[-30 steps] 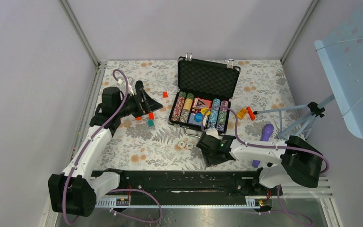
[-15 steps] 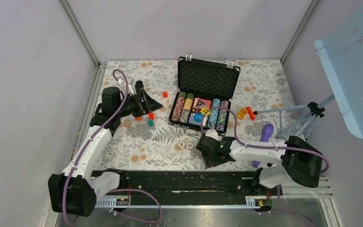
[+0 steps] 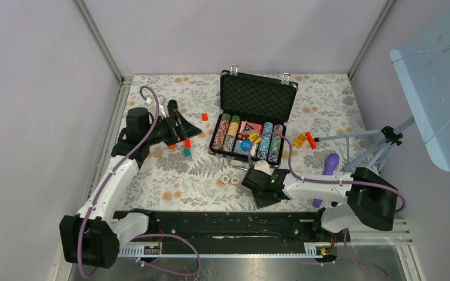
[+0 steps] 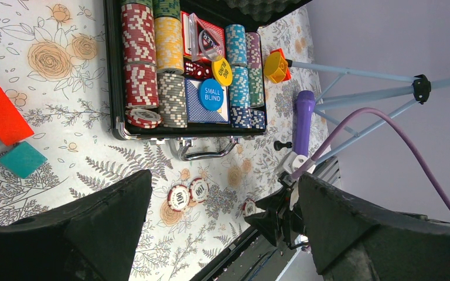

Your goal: Pack up texas hold em set

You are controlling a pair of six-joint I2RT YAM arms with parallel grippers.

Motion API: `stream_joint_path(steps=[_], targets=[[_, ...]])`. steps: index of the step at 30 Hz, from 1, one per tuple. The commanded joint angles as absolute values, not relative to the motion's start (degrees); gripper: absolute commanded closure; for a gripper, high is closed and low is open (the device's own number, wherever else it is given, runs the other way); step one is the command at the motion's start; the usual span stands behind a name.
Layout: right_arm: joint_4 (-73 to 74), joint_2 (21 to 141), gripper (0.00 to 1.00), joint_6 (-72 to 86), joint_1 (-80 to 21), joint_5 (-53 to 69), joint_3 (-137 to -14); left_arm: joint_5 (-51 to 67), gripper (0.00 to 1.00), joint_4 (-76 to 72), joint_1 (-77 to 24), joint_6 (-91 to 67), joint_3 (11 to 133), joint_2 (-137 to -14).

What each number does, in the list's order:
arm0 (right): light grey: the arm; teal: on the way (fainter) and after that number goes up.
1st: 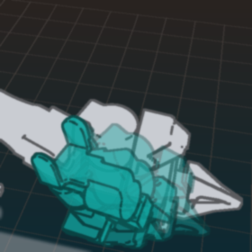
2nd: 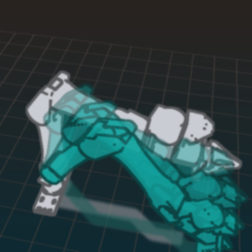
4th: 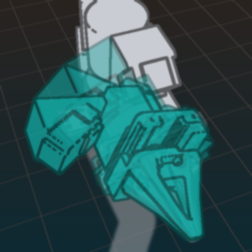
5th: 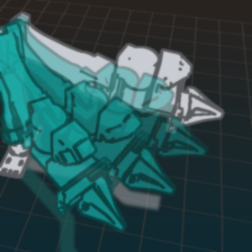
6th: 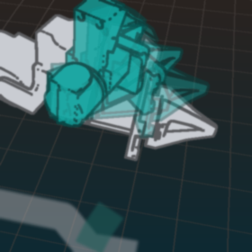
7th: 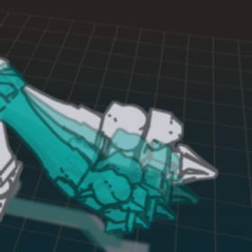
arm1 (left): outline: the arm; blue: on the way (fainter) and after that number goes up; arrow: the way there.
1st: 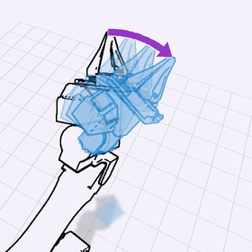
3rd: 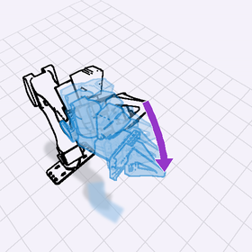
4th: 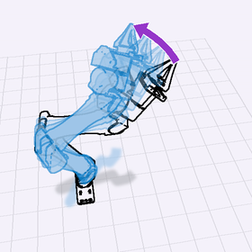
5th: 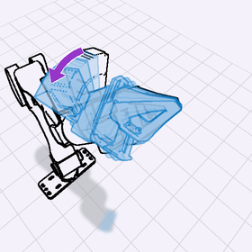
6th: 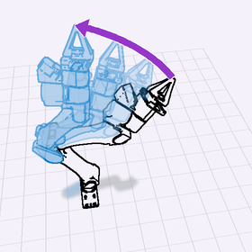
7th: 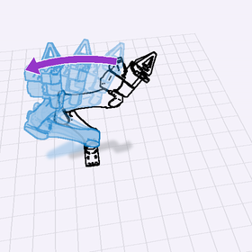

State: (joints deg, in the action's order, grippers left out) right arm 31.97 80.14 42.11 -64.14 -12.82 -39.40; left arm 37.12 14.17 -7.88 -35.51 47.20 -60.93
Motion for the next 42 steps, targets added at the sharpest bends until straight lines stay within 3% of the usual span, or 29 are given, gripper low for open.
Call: stream_joint_path(steps=[1,7,27,38,42], targets=[[33.0,83.6,0.52,44.5,-65.1,-10.7,-37.4,37.8,0.06,12.9,-8.1,-35.0,48.3,-60.7],[32.0,81.1,0.56,42.7,-65.1,-12.0,-37.7,36.3,0.01,14.8,-8.1,-35.3,49.2,-61.8],[33.0,80.2,0.56,38.7,-64.3,-14.5,-43.9,35.3,0.01,12.6,-12.7,-37.3,46.0,-62.2],[32.6,85.1,0.29,34.7,-60.5,-15.0,-49.7,34.8,0.01,12.7,-13.4,-37.5,44.8,-61.4],[31.7,89.6,0.24,33.8,-59.0,-12.8,-52.3,34.7,0.01,13.8,-13.3,-36.7,44.9,-60.7]])
